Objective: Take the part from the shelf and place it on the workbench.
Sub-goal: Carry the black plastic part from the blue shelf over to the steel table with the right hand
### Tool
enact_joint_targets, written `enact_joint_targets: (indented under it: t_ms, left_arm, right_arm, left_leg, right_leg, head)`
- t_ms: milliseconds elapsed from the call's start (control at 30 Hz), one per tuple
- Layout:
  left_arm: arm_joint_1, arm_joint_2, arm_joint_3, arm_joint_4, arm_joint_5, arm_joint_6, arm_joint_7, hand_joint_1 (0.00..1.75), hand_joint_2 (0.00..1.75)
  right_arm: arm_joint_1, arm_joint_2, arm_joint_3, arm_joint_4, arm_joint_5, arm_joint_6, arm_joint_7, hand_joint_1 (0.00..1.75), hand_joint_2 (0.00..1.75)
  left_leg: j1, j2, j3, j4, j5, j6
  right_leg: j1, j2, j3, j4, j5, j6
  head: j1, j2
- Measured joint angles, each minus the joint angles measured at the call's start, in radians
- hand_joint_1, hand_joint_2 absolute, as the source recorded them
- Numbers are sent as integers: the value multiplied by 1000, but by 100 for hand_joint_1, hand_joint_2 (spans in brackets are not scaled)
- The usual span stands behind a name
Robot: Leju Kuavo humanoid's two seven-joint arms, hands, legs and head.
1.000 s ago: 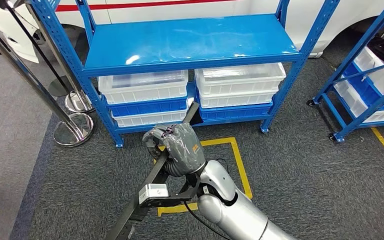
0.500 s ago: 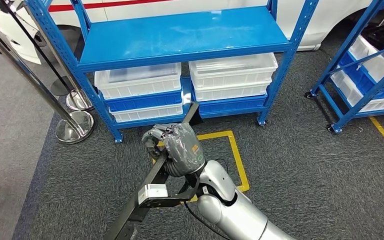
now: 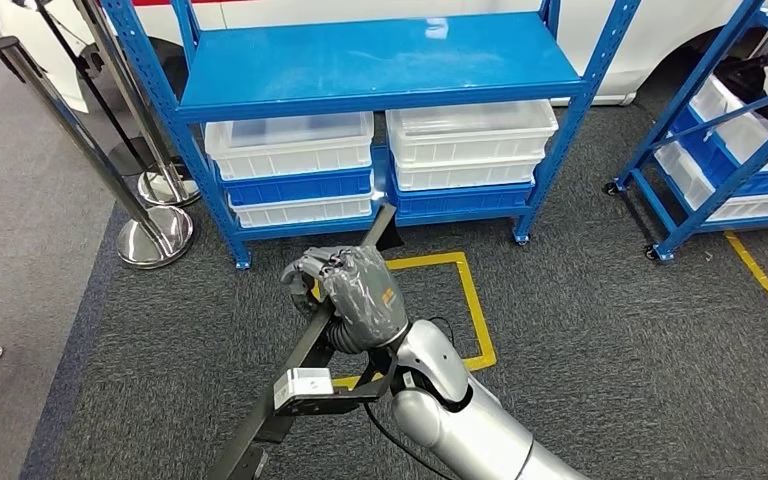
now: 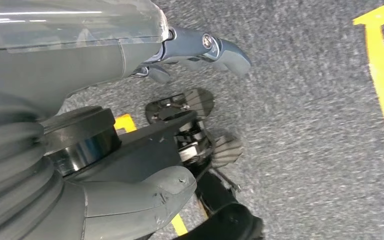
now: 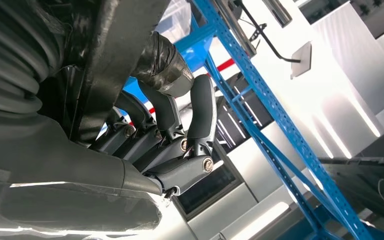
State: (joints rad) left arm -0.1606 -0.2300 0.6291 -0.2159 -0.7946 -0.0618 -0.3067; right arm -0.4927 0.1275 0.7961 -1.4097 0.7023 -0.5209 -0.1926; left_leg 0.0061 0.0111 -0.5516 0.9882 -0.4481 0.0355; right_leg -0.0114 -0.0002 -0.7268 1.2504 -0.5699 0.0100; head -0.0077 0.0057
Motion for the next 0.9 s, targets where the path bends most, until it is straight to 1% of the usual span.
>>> enact_joint_targets:
  t_ms: [33,67,100,133,167,200,233,267,300,333,367,400,433,500,533,567,600,633,667,700,733,767,800,833,867,900]
  left_arm:
    - [0,0,0,0,0,0,0,0,175]
    - [0,0,0,0,0,0,0,0,175]
    - [0,0,0,0,0,0,0,0,175]
    - [0,0,0,0,0,0,0,0,175]
    - [0,0,0,0,0,0,0,0,175]
    - [0,0,0,0,0,0,0,0,175]
    - [-1,0,0,0,0,0,0,0,175]
    - [-1,0,0,0,0,0,0,0,175]
    - [-1,0,0,0,0,0,0,0,175]
    - [0,0,0,0,0,0,1,0,175]
    - [0,0,0,0,0,0,1,0,175]
    - [1,0,0,0,0,0,2,0,175]
    - [1,0,0,0,0,0,2,0,175]
    - [1,0,0,0,0,0,2,0,175]
    - [1,0,0,0,0,0,3,0,175]
    - [1,0,0,0,0,0,3,0,175]
    - [1,0,0,0,0,0,3,0,175]
    - [0,0,0,0,0,0,3,0,175]
    - [-1,0,0,0,0,0,3,0,175]
    - [-2,0,0,0,0,0,3,0,175]
    - [-5,0,0,0,0,0,3,0,175]
    - [-7,0,0,0,0,0,3,0,175]
    - [-8,0,0,0,0,0,3,0,175]
    - [-8,0,0,0,0,0,3,0,175]
    - [-7,-1,0,0,0,0,3,0,175]
    - [-7,-2,0,0,0,0,3,0,175]
  right_arm:
    - [0,0,0,1,0,0,0,175,175]
    - [1,-1,0,2,0,0,0,175,175]
    - [0,-1,0,2,0,0,0,175,175]
    - [0,-1,0,3,0,0,0,175,175]
    - [-1,0,0,3,0,0,0,175,175]
    - [-1,0,0,3,0,0,0,175,175]
    - [-2,1,0,3,0,0,0,175,175]
    - [-2,1,0,3,0,1,0,175,175]
    - [-3,2,0,3,0,1,0,175,175]
    - [-3,2,0,3,0,1,0,175,175]
    - [-4,2,0,4,0,1,0,175,175]
    - [-5,3,0,5,1,1,-1,175,175]
    - [-5,3,0,5,1,2,-1,175,175]
    - [-6,4,0,7,2,2,-2,175,175]
    - [-6,4,0,8,3,2,-3,175,175]
    - [-6,4,0,10,3,2,-3,175,175]
    - [-6,4,0,12,3,2,-4,175,175]
    - [-6,4,0,13,3,2,-4,175,175]
    - [-6,5,0,13,3,2,-5,175,175]
    - [-7,5,0,14,3,2,-5,175,175]
    - [-8,5,0,14,3,2,-6,175,175]
    - [-9,6,0,14,3,2,-6,175,175]
    - [-11,7,0,14,3,3,-6,175,175]
    - [-11,7,0,14,3,3,-6,175,175]
    - [-12,8,0,14,4,3,-6,175,175]
    - [-12,8,0,14,4,4,-6,175,175]
  left_leg:
    - [-1,0,-14,4,8,-1]
    - [-1,1,-29,9,15,-3]
    - [-1,1,-44,16,21,-5]
    - [0,1,-57,24,25,-9]
    - [0,0,-69,33,29,-13]
    - [-1,0,-79,41,32,-17]
    - [-2,-1,-86,47,37,-23]
    - [-3,-1,-91,49,43,-29]
    - [-2,-1,-94,49,50,-37]
    - [0,-2,-96,49,55,-43]
    - [2,-3,-102,54,48,-49]
    - [4,-3,-112,73,23,-54]
    - [6,-4,-127,113,-17,-58]
    - [7,-5,-160,230,-108,-64]
    - [7,-5,-170,283,-132,-65]
    - [7,-5,-167,312,-133,-66]
    - [7,-5,-147,309,-117,-64]
    - [6,-5,-111,272,-90,-61]
    - [6,-5,-61,209,-68,-57]
    - [3,-6,-9,135,-62,-52]
    - [0,-6,29,77,-63,-47]
    - [-3,-7,51,38,-70,-42]
    - [-7,-8,57,20,-72,-37]
    - [-8,-7,52,14,-63,-30]
    - [-6,-6,48,5,-51,-22]
    - [-4,-4,43,-3,-35,-14]
  right_leg:
    - [-2,0,-6,47,-14,3]
    - [-4,0,1,66,-6,5]
    - [-6,0,25,53,18,7]
    - [-8,-1,65,7,46,8]
    - [-10,-1,111,-57,57,8]
    - [-9,0,151,-118,56,6]
    - [-7,2,177,-163,49,2]
    - [-4,3,186,-186,38,-3]
    - [0,4,185,-192,41,-11]
    - [0,3,180,-194,49,-21]
    - [0,2,173,-197,58,-31]
    - [-1,0,165,-200,68,-42]
    - [-2,-1,154,-203,80,-50]
    - [0,-2,128,-202,100,-57]
    - [2,-3,114,-201,110,-57]
    - [3,-3,100,-200,120,-57]
    - [4,-4,86,-198,129,-57]
    - [5,-3,73,-196,138,-55]
    - [5,-3,64,-195,146,-53]
    - [6,-3,57,-194,154,-50]
    - [7,-3,53,-195,163,-45]
    - [6,-3,51,-197,171,-39]
    - [5,-3,51,-201,180,-33]
    - [5,-4,51,-207,190,-26]
    - [3,-3,49,-211,195,-20]
    - [3,-1,43,-206,184,-15]
  head:
    - [0,0]
    - [0,0]
    - [0,0]
    - [0,0]
    - [0,0]
    - [0,0]
    - [0,0]
    - [0,0]
    - [0,0]
    - [0,0]
    - [0,0]
    - [0,0]
    - [-1,0]
    - [-1,0]
    - [-1,0]
    - [-1,0]
    - [-1,0]
    - [-1,0]
    - [-1,0]
    - [-1,0]
    - [-1,0]
    - [-1,0]
    - [-1,0]
    - [-1,0]
    - [-1,0]
    - [-1,0]
